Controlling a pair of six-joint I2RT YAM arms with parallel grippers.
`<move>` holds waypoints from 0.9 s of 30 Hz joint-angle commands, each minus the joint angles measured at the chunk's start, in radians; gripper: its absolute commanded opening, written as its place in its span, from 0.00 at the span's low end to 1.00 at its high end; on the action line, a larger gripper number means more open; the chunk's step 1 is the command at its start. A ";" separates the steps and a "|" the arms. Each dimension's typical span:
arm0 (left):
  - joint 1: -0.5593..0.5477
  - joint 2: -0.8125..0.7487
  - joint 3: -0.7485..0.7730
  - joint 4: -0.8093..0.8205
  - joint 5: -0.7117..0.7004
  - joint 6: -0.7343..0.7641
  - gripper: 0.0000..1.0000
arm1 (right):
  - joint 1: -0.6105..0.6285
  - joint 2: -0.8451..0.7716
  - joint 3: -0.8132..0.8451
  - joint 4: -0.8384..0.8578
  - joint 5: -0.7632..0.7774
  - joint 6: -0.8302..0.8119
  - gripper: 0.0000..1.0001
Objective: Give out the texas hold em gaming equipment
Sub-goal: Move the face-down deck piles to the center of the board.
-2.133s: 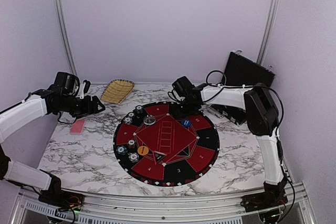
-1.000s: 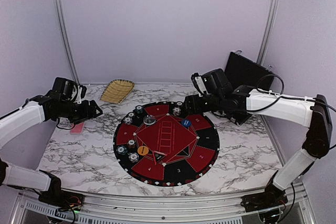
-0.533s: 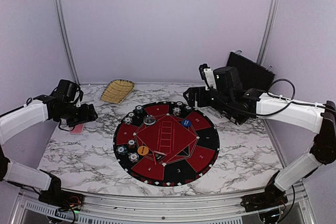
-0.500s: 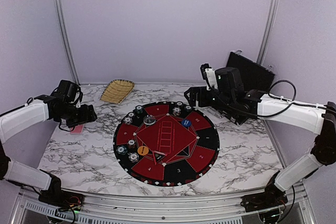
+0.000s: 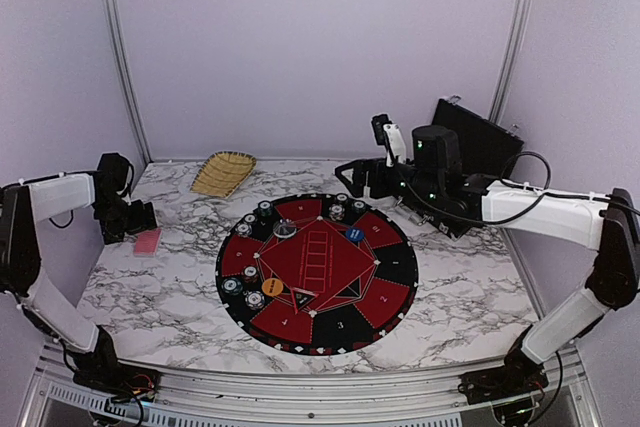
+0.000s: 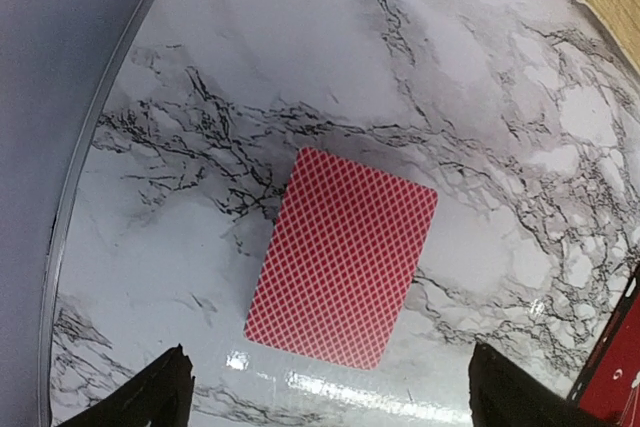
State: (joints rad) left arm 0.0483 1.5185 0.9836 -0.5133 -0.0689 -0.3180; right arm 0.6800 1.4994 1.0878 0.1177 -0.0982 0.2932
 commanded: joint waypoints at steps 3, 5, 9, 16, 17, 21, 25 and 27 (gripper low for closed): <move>0.035 0.152 0.092 -0.026 0.063 0.136 0.99 | -0.010 0.044 0.062 -0.019 -0.074 -0.031 0.98; 0.035 0.183 0.110 -0.027 0.064 0.165 0.99 | -0.010 0.051 0.065 -0.018 -0.089 -0.033 0.98; 0.035 0.213 0.135 -0.036 0.033 0.205 0.99 | -0.012 0.062 0.070 -0.025 -0.101 -0.051 0.98; 0.032 0.289 0.193 -0.078 0.000 0.251 0.99 | -0.031 0.058 0.072 -0.032 -0.110 -0.071 0.99; 0.032 0.297 0.198 -0.084 -0.002 0.257 0.99 | -0.033 0.058 0.072 -0.033 -0.112 -0.074 0.99; 0.030 0.317 0.204 -0.093 -0.001 0.279 0.99 | -0.039 0.049 0.059 -0.031 -0.123 -0.077 0.98; 0.028 0.347 0.201 -0.094 -0.014 0.296 0.99 | -0.041 0.048 0.057 -0.028 -0.133 -0.079 0.98; 0.018 0.364 0.202 -0.091 -0.017 0.303 0.98 | -0.044 0.047 0.057 -0.030 -0.138 -0.079 0.98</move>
State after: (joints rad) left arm 0.0776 1.8408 1.1660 -0.5697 -0.0658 -0.0486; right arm 0.6491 1.5543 1.1172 0.0933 -0.2134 0.2302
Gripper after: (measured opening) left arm 0.989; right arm 0.985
